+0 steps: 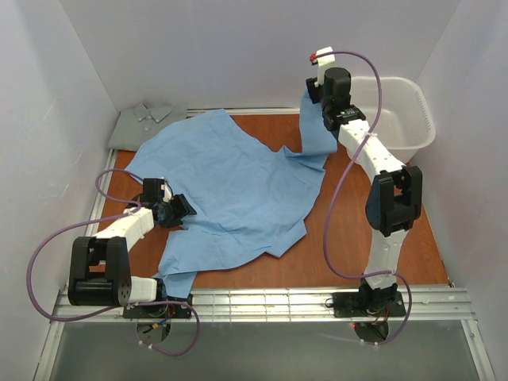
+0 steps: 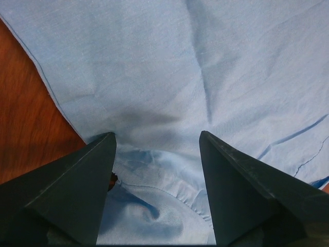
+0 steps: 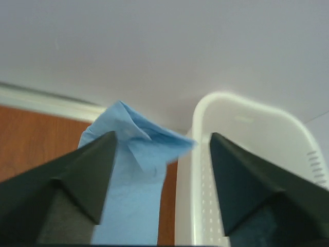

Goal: Fold and stack the long sleeve shirts
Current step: Flatten the shirt out

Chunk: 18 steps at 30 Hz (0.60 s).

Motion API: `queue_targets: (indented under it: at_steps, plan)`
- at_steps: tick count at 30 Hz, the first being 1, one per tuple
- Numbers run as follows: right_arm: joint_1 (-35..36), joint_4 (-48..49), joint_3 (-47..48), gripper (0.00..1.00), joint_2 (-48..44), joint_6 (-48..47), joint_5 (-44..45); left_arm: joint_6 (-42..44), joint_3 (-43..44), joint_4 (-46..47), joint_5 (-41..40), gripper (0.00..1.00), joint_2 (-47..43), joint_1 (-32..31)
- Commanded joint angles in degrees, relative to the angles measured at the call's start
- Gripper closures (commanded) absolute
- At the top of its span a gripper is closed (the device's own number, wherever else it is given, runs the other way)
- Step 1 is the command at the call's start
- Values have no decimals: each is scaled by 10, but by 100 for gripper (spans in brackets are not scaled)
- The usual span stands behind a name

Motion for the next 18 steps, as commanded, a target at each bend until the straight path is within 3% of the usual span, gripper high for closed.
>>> queue_targets:
  at_steps: [1, 5, 10, 12, 14, 18]
  plan:
    - [21, -108, 48, 24, -10, 16, -2, 6, -3, -42, 1, 37, -23, -2]
    - [84, -215, -41, 22, -84, 59, -5, 11, 30, -70, -31, 33, -59, -2]
    - [203, -277, -288, 28, -234, 166, -83, 28, 67, -92, -54, 32, -70, -2]
    - [243, -287, -340, 32, -273, 228, -109, 31, 79, -105, -61, 32, -75, -2]
    - [294, -289, -405, 33, -287, 262, -147, 29, 83, -110, -67, 32, -84, -2]
    - [325, -285, -487, 39, -284, 329, -183, 22, 82, -117, -72, 32, -114, -2]
